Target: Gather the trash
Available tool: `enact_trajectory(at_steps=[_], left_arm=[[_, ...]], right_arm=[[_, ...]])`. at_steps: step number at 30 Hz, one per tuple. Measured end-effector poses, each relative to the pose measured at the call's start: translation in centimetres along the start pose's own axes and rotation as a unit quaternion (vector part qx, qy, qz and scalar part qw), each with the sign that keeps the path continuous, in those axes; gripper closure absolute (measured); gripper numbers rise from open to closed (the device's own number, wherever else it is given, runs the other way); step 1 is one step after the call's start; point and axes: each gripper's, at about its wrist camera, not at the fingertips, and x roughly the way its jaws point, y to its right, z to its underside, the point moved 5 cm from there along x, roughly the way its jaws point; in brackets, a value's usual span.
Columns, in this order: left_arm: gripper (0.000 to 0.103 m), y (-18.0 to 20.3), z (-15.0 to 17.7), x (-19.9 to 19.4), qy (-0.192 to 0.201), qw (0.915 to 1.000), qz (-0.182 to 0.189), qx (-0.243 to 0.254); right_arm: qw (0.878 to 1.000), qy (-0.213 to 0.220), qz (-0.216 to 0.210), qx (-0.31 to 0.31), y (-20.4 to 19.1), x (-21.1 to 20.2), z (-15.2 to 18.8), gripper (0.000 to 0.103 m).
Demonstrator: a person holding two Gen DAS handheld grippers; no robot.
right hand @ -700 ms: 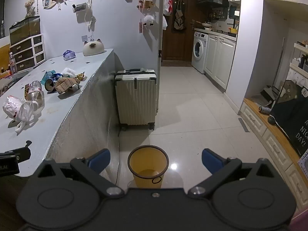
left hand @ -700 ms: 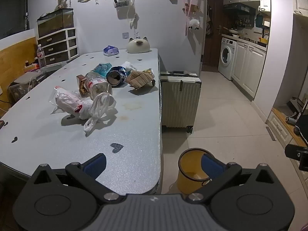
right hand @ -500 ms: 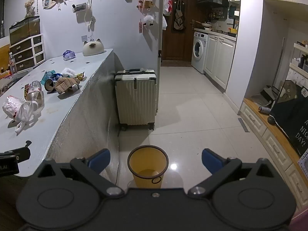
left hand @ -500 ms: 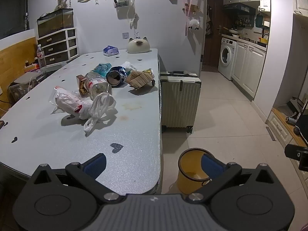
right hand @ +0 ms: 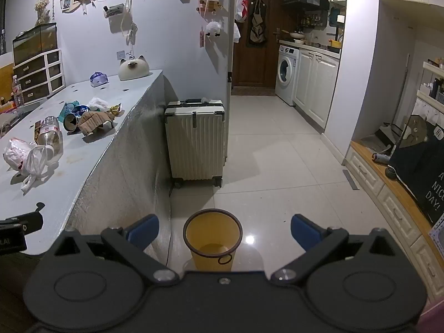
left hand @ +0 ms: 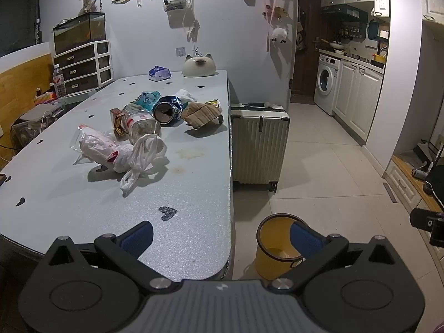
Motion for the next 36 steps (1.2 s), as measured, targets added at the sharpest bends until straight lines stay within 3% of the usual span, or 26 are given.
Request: enact_trajectory(at_steps=[36], left_arm=[[0.0, 0.57, -0.55, 0.1, 0.001, 1.0, 0.0, 0.002]], right_arm=[[1.0, -0.001, 0.0, 0.0, 0.27, 0.07, 0.08, 0.001]])
